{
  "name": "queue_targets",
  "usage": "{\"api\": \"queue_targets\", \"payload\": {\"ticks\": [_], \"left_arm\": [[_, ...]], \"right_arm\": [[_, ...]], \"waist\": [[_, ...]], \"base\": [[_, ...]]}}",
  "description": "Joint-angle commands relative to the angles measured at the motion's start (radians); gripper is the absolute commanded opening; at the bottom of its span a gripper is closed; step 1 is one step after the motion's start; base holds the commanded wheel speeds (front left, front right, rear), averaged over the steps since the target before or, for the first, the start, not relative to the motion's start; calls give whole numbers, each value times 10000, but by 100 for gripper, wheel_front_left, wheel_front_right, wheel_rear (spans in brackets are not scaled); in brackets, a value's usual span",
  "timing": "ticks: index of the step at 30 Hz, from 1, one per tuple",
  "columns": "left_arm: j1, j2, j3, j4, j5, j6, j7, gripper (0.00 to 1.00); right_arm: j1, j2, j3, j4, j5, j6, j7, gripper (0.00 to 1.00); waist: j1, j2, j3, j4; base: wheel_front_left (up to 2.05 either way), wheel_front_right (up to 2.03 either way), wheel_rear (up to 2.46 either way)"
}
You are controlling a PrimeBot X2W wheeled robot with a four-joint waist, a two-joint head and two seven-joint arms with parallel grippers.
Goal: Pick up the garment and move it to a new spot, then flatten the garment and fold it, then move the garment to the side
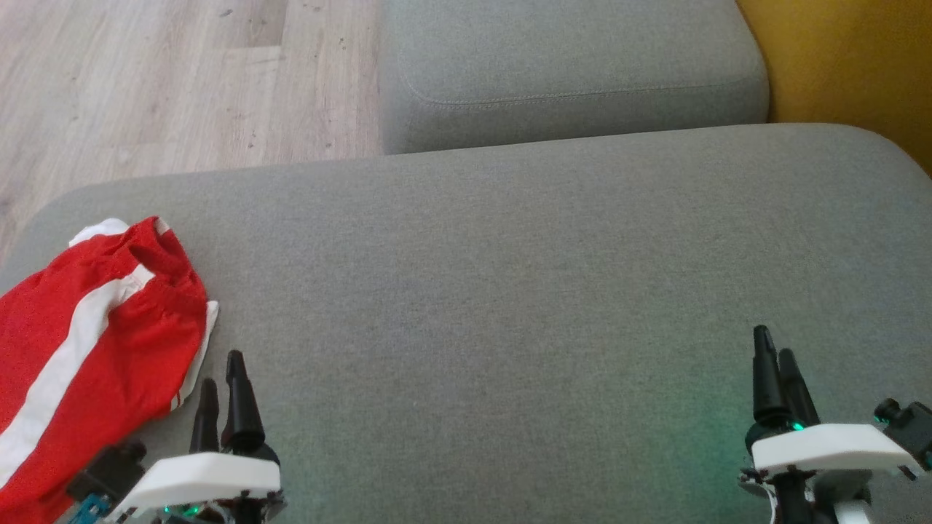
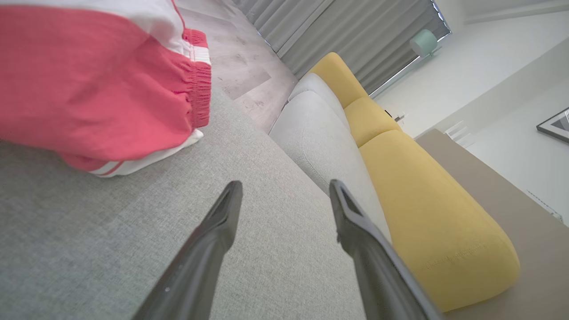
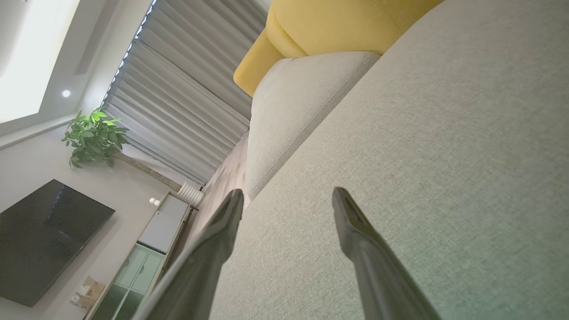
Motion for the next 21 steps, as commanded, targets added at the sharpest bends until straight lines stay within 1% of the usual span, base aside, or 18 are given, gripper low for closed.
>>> {"api": "queue_targets", "payload": {"ticks": [1,12,21], "left_arm": [[-170,84,52,-438,432,34,-147,100],[-182,92,-242,-747,1844,155,-472,100],[-154,99,-466,-986,2967,346,-740,100]], "right_arm": [[-258,-69,180,-425,-431,26,-158,100],[-250,-78,511,-592,-1789,30,-482,100],[-258,-85,786,-738,-2931,32,-748,100]], "waist": [[0,0,-13,2],[0,0,-57,39],[0,0,-104,36]], "base": [[0,0,0],[0,0,0],[0,0,0]]}}
